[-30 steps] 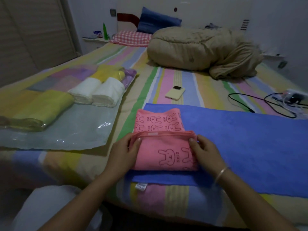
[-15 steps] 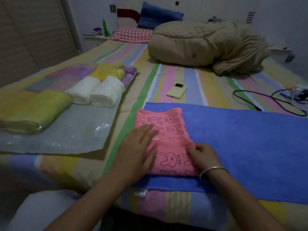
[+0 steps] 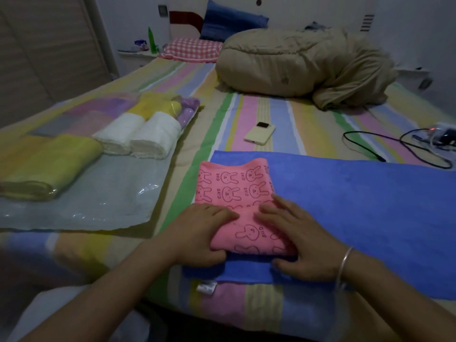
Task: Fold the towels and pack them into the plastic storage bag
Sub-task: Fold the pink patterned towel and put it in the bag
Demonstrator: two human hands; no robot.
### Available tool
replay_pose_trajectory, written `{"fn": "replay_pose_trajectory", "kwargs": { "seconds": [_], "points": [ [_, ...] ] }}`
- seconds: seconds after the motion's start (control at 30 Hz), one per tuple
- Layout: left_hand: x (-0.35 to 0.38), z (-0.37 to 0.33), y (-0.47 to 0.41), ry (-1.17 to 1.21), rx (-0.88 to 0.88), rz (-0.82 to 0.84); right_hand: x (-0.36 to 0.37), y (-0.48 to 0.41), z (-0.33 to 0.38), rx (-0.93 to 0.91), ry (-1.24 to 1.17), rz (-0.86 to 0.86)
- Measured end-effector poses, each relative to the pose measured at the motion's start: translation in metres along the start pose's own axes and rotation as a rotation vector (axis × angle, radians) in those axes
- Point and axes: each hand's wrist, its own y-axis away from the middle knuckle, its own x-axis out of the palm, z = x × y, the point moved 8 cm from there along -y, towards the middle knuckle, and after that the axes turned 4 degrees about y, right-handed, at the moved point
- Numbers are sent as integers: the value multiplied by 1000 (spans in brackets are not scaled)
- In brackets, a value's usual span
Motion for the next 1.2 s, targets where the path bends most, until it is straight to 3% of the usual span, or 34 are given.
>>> {"fn": "replay_pose_trajectory", "kwargs": {
  "seconds": [0.1, 0.17, 0.27, 0.33, 0.4, 0.47, 0.63, 0.87, 0.97, 1.03, 1.13, 1.2],
  "points": [
    [-14, 19, -14, 299, -134, 113, -2, -4, -14, -9, -16, -42],
    [-27, 41, -27, 481, -235, 128, -16, -14, -29, 145, -270, -132],
    [-48, 83, -44, 729, -430, -22, -24, -38, -60, 376, -670, -312],
    [-42, 114, -53, 905, -631, -141, -16, -58, -85, 550, -804, -390],
    [-28, 131, -58, 1080, -779, -207, -4, -77, -109, 750, -762, -395],
    [-15, 138, -68, 1169, -820, -191, 7, -88, -128, 924, -613, -329],
    [-1, 155, -79, 1000, -789, -271, 23, -104, -146, 998, -339, -104],
    [-7, 152, -81, 688, -765, -345, 20, -96, -143, 1130, -82, -66],
    [-23, 150, -89, 326, -708, -289, 31, -94, -144, 1208, -273, -35],
    [-35, 136, -108, 195, -536, -243, 38, -98, -140, 1224, -453, -46],
    [-34, 98, -141, 155, -213, 74, 31, -98, -126, 1160, -832, -309],
    [-31, 84, -145, 229, -129, 296, 13, -98, -106, 1001, -1041, -432]
  ]
}}
